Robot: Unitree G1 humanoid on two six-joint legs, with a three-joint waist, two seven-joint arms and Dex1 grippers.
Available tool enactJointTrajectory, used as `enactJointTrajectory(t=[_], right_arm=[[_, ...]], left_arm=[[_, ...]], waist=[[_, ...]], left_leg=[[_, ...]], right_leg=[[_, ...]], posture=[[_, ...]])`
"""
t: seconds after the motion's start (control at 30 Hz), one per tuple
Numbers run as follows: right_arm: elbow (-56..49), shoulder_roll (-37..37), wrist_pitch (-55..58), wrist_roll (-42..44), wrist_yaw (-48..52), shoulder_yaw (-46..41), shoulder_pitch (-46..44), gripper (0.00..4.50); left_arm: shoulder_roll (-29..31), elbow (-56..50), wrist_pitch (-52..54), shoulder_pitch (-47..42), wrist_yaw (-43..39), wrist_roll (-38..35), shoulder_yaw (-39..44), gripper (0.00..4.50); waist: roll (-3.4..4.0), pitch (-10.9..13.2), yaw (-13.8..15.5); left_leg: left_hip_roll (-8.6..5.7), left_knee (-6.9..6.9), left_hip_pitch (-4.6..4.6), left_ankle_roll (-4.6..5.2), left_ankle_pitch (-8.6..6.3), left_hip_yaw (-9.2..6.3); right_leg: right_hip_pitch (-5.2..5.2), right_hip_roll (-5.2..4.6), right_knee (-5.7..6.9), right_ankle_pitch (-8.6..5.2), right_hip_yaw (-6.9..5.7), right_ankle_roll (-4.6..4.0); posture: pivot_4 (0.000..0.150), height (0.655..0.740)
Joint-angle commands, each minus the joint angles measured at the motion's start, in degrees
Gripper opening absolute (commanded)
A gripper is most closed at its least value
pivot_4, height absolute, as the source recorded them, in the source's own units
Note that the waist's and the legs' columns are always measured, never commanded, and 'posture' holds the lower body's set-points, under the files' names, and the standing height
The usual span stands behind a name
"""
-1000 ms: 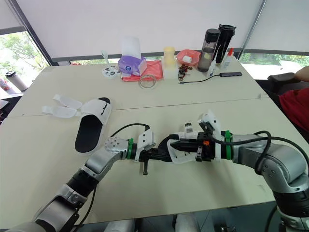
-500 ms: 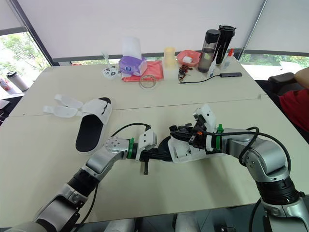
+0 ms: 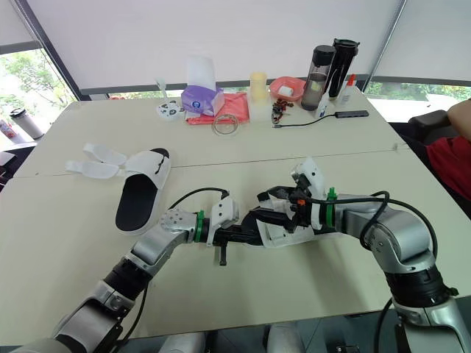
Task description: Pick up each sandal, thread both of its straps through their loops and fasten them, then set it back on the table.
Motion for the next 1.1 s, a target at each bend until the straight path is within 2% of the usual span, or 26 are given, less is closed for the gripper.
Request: enactJointTrajectory(t=[0.03, 0.1, 0.13, 0.17, 0.4, 0.67, 1.1], right_arm=[[0.8, 0.6, 1.3, 0.8, 0.2, -0.9, -1.7, 4.46], [1.7, 1.4, 3.3, 2.7, 0.2, -2.2, -2.5, 4.46], [2.1, 1.6, 4.2, 3.3, 0.3, -2.5, -2.9, 3.96], [2.3, 1.6, 4.8, 3.6, 0.3, -2.5, -3.1, 3.72], [3.3, 2.8, 7.6, 5.6, -0.5, -4.6, -4.3, 0.11], [2.8, 2.4, 7.1, 6.1, 0.3, -7.0, -4.3, 0.04], [8.0, 2.8, 3.5, -3.7, -2.8, -1.6, -5.8, 0.04]], left_arm=[[1.0, 4.5, 2.5, 1.5, 2.0, 3.5, -0.8, 0.00], [1.0, 4.4, 2.5, 1.8, 2.3, 3.5, -0.7, 0.00], [1.0, 4.3, 2.6, 1.9, 2.5, 3.5, -0.6, 0.00], [0.9, 4.3, 2.6, 2.0, 2.6, 3.5, -0.6, 0.00], [0.9, 4.0, 2.6, 2.3, 2.9, 3.4, -0.5, 0.00], [1.0, 4.1, 2.3, 2.2, 2.4, 3.6, -0.8, 0.00], [0.8, 4.3, 2.2, 2.1, 2.4, 3.7, -0.9, 0.00]], waist=[[0.00, 0.0, 0.0], [0.00, 0.0, 0.0], [0.00, 0.0, 0.0], [0.01, 0.0, 0.0], [0.01, 0.0, 0.0], [0.01, 0.0, -0.1], [0.01, 0.0, -0.1]], left_leg=[[0.00, 0.01, 0.00, 0.00, 0.00, 0.00], [-0.01, 0.01, 0.00, 0.00, 0.00, 0.01], [-0.01, 0.02, 0.00, 0.00, 0.00, 0.00], [-0.01, 0.02, 0.00, 0.00, 0.00, 0.00], [0.00, 0.07, 0.00, 0.00, 0.00, 0.00], [-0.01, 0.08, 0.00, 0.00, 0.00, 0.00], [-0.01, 0.10, -0.02, 0.00, 0.00, 0.01]], right_leg=[[0.01, 0.00, 0.00, 0.00, 0.00, 0.00], [0.01, -0.01, -0.01, 0.00, 0.01, 0.00], [0.02, -0.01, 0.00, 0.00, 0.01, 0.00], [0.01, -0.01, 0.00, 0.00, 0.01, 0.00], [0.02, 0.00, 0.02, 0.00, 0.01, 0.00], [0.02, 0.00, 0.04, 0.00, 0.01, 0.00], [0.00, -0.01, 0.04, 0.00, 0.01, 0.00]], posture=[[0.150, 0.7400], [0.150, 0.7400], [0.150, 0.7400], [0.150, 0.7400], [0.150, 0.7400], [0.150, 0.7400], [0.150, 0.7400]])
